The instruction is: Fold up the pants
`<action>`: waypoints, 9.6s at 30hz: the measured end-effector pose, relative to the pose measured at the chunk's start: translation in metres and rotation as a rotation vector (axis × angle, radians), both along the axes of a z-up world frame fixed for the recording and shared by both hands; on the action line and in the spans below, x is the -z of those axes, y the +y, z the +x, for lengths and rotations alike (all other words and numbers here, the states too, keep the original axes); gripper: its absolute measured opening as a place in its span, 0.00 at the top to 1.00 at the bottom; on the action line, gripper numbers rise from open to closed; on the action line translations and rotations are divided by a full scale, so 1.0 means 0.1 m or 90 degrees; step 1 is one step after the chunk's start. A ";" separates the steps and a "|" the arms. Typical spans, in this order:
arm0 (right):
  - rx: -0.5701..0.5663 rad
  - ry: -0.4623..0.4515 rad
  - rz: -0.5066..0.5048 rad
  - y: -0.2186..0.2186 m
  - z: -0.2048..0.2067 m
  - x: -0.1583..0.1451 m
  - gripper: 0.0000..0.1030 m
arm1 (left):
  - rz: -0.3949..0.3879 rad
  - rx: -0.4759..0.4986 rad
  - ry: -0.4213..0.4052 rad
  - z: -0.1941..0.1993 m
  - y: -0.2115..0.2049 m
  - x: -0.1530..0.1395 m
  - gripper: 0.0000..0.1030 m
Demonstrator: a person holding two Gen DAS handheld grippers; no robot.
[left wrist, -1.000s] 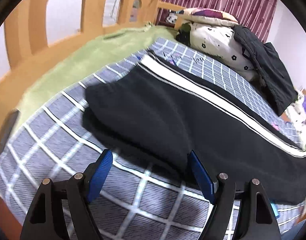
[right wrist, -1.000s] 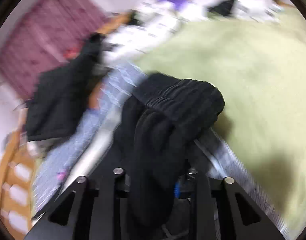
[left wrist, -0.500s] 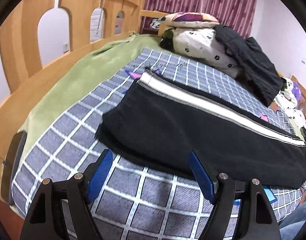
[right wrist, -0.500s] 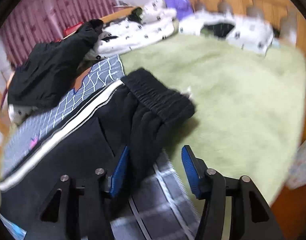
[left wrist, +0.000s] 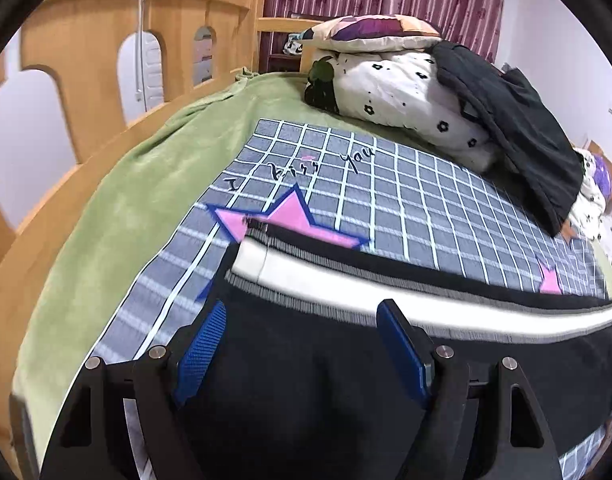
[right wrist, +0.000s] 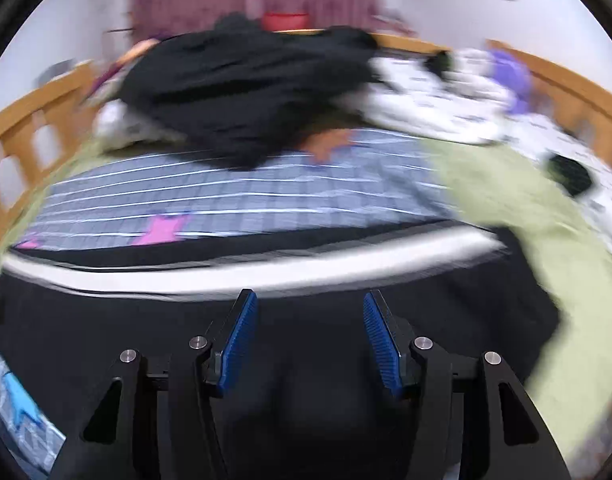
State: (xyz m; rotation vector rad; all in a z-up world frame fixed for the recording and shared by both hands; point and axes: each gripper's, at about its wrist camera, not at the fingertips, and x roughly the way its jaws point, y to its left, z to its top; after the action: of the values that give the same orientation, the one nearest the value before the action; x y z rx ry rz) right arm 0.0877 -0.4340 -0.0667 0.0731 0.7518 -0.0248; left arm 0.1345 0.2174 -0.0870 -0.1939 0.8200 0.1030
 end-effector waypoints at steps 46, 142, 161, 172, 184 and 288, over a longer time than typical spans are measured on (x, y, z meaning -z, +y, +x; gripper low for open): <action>-0.030 0.065 -0.013 -0.14 1.39 0.78 0.66 | 0.058 -0.039 0.069 0.79 0.12 0.70 0.30; 0.095 -0.028 -0.058 0.14 -1.05 -0.41 0.42 | 0.052 0.324 -0.039 -1.33 -3.36 -0.24 0.33; -0.015 -0.047 0.068 1.36 -0.40 -0.48 0.40 | 0.024 0.183 -0.046 -0.74 -1.74 -0.31 0.31; -0.113 0.060 0.063 1.76 0.21 0.48 0.74 | 0.031 0.134 -0.009 -0.39 -1.54 0.09 0.31; -0.116 -0.036 0.104 1.40 0.04 0.23 0.89 | -0.061 0.104 0.027 -0.32 -1.37 0.23 0.31; 0.014 0.019 -0.050 0.74 -0.47 0.09 0.55 | 0.007 0.102 0.003 -0.10 -0.66 0.10 0.34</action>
State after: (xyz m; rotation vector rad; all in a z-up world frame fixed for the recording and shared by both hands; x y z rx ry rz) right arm 0.0409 -0.3599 -0.0761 0.0072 0.7792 -0.0768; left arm 0.1242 0.1510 -0.0966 -0.1173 0.8364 -0.0419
